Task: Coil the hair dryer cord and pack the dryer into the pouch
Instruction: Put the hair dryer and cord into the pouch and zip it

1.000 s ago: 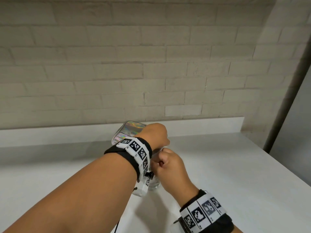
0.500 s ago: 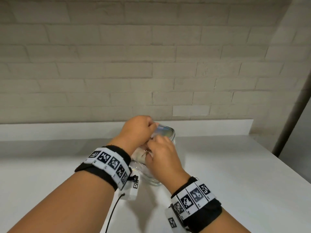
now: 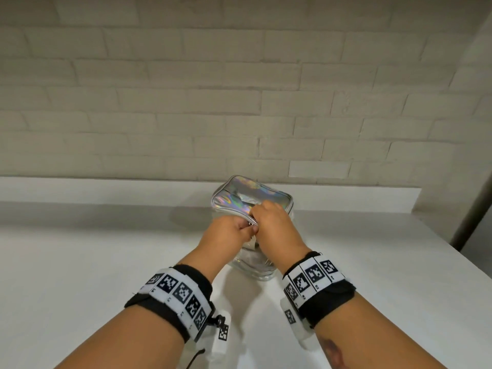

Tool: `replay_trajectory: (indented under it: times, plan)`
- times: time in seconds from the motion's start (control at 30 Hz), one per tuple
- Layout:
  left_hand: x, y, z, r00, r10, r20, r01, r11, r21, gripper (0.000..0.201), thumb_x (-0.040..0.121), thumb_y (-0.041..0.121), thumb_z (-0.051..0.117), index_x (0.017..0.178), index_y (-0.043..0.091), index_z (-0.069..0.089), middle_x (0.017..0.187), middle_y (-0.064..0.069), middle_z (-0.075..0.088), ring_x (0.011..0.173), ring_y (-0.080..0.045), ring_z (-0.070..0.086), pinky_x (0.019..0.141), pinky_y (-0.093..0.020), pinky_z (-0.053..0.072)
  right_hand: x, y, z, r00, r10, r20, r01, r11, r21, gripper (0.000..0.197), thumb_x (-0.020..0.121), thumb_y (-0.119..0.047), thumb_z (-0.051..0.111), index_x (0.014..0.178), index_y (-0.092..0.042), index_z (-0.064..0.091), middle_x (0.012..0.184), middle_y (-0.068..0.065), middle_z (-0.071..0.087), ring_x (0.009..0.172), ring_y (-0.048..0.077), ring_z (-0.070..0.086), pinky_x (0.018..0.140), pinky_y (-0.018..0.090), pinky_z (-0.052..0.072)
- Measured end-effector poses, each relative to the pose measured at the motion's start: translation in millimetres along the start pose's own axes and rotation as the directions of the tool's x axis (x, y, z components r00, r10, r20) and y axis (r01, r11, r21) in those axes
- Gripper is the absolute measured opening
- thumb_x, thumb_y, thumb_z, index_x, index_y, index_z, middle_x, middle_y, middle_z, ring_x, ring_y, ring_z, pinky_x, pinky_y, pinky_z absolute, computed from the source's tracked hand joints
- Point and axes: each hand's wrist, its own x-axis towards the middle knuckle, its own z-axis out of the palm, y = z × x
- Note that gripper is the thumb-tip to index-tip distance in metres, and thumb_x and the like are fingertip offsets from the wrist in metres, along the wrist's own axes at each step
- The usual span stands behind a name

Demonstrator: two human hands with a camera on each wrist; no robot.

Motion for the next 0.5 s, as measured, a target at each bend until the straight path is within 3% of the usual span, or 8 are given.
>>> replay_trajectory:
  times: [0.17,0.27,0.37,0.5]
  plan:
    - [2.1,1.5,-5.2,0.998,0.068,0.0,-0.065,0.961,0.269,0.019,0.088,0.024,0.053,0.07,0.025,0.06,0.068,0.0,0.059,0.071,-0.024,0.056,0.06,-0.029,0.039,0.7,2.5,-7.2,0.999,-0.009,0.036,0.01,1.0,-0.013,0.017,0.078,-0.016,0.068,0.092,-0.008,0.065,0.097,0.011,0.058,0.097,0.028,0.051,0.073,0.028,0.031]
    - [-1.4,4.4,-10.5,0.99,0.139,-0.018,-0.121,0.913,0.389,0.018,0.09,0.026,0.05,0.078,0.021,0.063,0.073,-0.001,0.061,0.072,-0.024,0.057,0.06,-0.03,0.041,1.2,3.1,-10.5,0.997,-0.034,0.067,0.038,0.997,-0.067,0.014,0.083,-0.019,0.065,0.091,-0.007,0.065,0.097,0.011,0.058,0.096,0.028,0.053,0.07,0.027,0.029]
    - [-4.2,0.0,-25.8,0.97,0.224,-0.091,-0.148,0.849,0.507,0.013,0.084,0.018,0.052,0.08,0.016,0.064,0.078,-0.001,0.065,0.08,-0.026,0.061,0.062,-0.03,0.045,-3.5,11.6,-21.4,0.997,-0.036,0.07,0.041,0.997,-0.066,0.008,0.08,-0.015,0.063,0.08,-0.007,0.063,0.089,0.011,0.057,0.088,0.031,0.055,0.064,0.031,0.033]
    - [-16.9,-24.0,-56.3,0.942,0.258,-0.215,-0.108,0.838,0.534,0.01,0.084,0.018,0.055,0.076,0.016,0.062,0.078,-0.001,0.066,0.079,-0.028,0.062,0.059,-0.029,0.04,-22.7,37.8,-46.2,0.997,0.0,0.076,0.002,1.0,-0.03,0.006,0.074,-0.018,0.067,0.077,-0.014,0.064,0.084,0.007,0.057,0.083,0.03,0.057,0.064,0.034,0.039]
